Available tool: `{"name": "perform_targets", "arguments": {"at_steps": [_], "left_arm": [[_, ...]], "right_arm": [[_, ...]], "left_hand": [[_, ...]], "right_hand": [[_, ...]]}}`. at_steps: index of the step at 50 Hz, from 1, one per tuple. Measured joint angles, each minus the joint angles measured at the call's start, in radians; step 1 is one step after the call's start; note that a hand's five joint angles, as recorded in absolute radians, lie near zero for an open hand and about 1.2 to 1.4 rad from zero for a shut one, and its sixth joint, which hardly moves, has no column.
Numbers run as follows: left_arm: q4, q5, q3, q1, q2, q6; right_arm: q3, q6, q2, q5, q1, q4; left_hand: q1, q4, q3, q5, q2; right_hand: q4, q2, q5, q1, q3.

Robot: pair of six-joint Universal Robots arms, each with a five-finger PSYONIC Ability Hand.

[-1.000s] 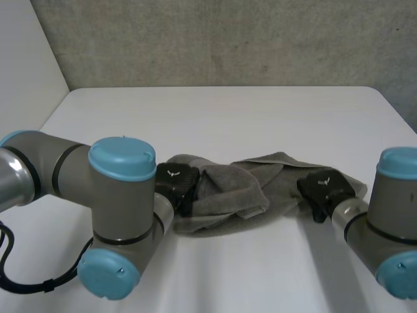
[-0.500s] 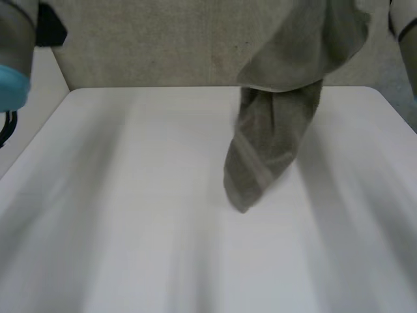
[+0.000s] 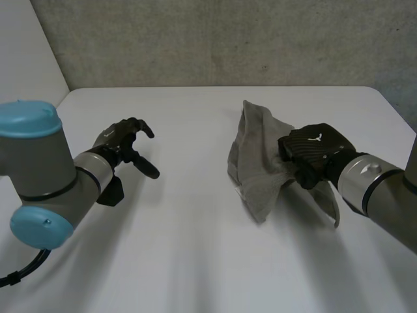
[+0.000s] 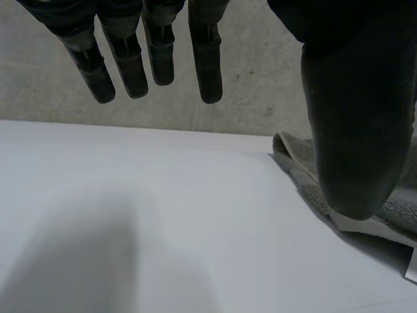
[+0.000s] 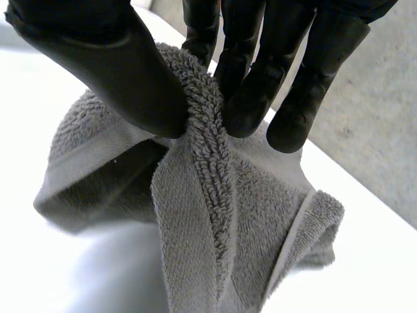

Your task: Fold the towel.

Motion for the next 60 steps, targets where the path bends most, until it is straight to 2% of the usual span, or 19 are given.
{"name": "perform_targets", "arguments": {"at_steps": [8, 13, 19, 25, 36, 51, 53, 55, 56, 57, 60], "left_arm": [[0.133, 0.000, -0.059, -0.009, 0.004, 0.004], [0.194, 0.008, -0.089, -0.020, 0.007, 0.004], [0.266, 0.013, -0.119, -0.045, 0.003, 0.004], [0.358, 0.014, -0.144, -0.085, -0.003, 0.005], [0.467, 0.024, -0.175, -0.179, -0.030, 0.006], [0.471, 0.169, -0.176, -0.265, -0.095, 0.003], [0.470, 0.178, -0.174, -0.271, -0.099, 0.003], [0.468, 0.183, -0.170, -0.276, -0.103, 0.003], [0.467, 0.183, -0.168, -0.277, -0.104, 0.003], [0.466, 0.182, -0.166, -0.278, -0.103, 0.003], [0.463, 0.175, -0.160, -0.277, -0.100, 0.002]], "right_arm": [[0.025, 0.031, -0.110, 0.000, 0.093, -0.016], [0.002, 0.082, -0.231, -0.009, 0.146, -0.012], [-0.023, 0.145, -0.403, -0.060, 0.160, -0.008], [-0.036, 0.198, -0.503, -0.119, 0.154, -0.004], [-0.039, 0.242, -0.517, -0.133, 0.149, -0.005], [-0.050, 0.332, -0.526, -0.122, 0.129, -0.011], [-0.050, 0.336, -0.529, -0.122, 0.119, -0.011], [-0.049, 0.338, -0.532, -0.122, 0.106, -0.012], [-0.049, 0.339, -0.533, -0.122, 0.102, -0.013], [-0.049, 0.338, -0.533, -0.123, 0.096, -0.013], [-0.049, 0.335, -0.530, -0.124, 0.075, -0.016]], "left_hand": [[0.000, 0.000, 0.000, 0.000, 0.000], [-0.004, -0.003, -0.006, -0.004, -0.005], [-0.004, -0.003, -0.006, -0.004, -0.005], [-0.004, -0.003, -0.006, -0.004, -0.005], [-0.004, -0.003, -0.006, -0.004, -0.005], [-0.002, -0.003, -0.005, 0.017, -0.003], [0.096, 0.094, 0.090, 0.131, 0.096], [0.557, 0.547, 0.537, 0.585, 0.573], [0.661, 0.658, 0.668, 0.693, 0.684], [0.856, 0.864, 0.864, 0.897, 0.885], [0.972, 1.038, 0.997, 1.027, 1.011]], "right_hand": [[0.000, 0.000, 0.000, 0.000, 0.000], [0.000, 0.000, 0.000, 0.000, 0.000], [0.001, 0.000, 0.000, 0.005, 0.000], [0.003, 0.000, 0.000, 0.009, 0.000], [0.003, 0.000, 0.000, 0.009, 0.000], [0.003, 0.000, 0.000, 0.013, 0.000], [0.003, 0.000, 0.000, 0.013, 0.000], [0.003, 0.000, 0.000, 0.013, 0.000], [0.003, 0.000, 0.000, 0.013, 0.000], [0.003, 0.000, 0.000, 0.013, 0.000], [0.003, 0.000, 0.000, 0.013, 0.000]]}}
